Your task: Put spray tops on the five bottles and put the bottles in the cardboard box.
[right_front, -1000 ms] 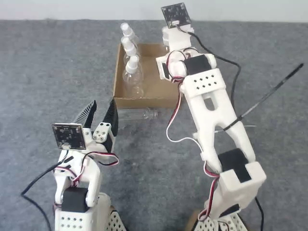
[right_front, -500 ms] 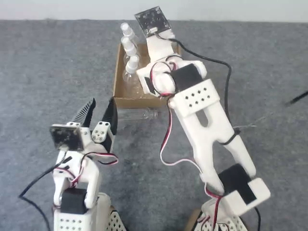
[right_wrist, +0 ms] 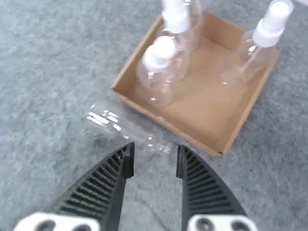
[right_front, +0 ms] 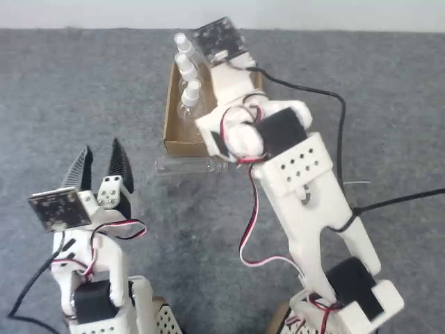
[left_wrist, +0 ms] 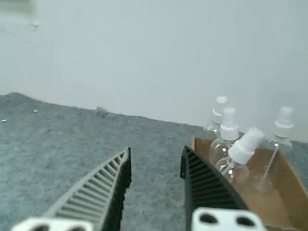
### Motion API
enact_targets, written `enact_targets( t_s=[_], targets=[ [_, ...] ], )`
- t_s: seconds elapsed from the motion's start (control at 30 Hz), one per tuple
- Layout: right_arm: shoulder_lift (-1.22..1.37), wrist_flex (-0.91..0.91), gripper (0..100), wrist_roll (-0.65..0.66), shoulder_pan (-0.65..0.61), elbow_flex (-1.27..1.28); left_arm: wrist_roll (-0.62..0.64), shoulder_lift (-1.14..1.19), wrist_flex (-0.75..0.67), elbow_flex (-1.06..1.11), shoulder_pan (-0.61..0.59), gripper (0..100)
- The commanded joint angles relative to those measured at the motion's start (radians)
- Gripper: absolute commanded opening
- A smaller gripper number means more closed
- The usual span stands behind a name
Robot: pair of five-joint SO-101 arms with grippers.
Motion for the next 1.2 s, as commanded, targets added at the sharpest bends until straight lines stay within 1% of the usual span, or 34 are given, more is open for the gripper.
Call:
enact_targets(
  t_s=[0.0, 0.1, 0.23, 0.4, 0.53, 0.63, 0.8, 0.97, 1.17],
  targets=[
    [-0.071, 0.027, 9.4, 0.005, -0.062, -0.064, 0.000, -0.008, 0.008, 0.058, -0.068, 16],
    [-0.073, 0.031, 9.4, 0.005, -0.094, -0.064, 0.000, -0.008, 0.005, 0.114, -0.107, 16],
    [-0.070, 0.041, 9.8, 0.005, -0.110, -0.064, 0.000, -0.008, 0.003, 0.130, -0.152, 16],
    [-0.062, 0.041, 9.9, 0.005, -0.110, -0.063, 0.002, -0.008, 0.005, 0.148, -0.183, 16],
    [-0.062, 0.024, 9.9, 0.009, -0.111, 0.008, 0.002, -0.008, 0.008, 0.148, -0.196, 16],
    [-0.062, -0.067, 9.5, 0.009, -0.111, 0.101, 0.002, -0.008, 0.008, 0.148, -0.196, 16],
    [-0.062, -0.282, 9.3, 0.006, -0.114, 0.293, 0.002, -0.008, 0.008, 0.148, -0.198, 16],
    [-0.062, -0.473, 1.3, 0.005, -0.134, 0.456, 0.002, -0.008, 0.009, 0.148, -0.198, 16],
    [-0.062, -0.694, 0.8, 0.005, -0.142, 0.617, 0.000, -0.008, 0.009, 0.148, -0.198, 16]
  ],
)
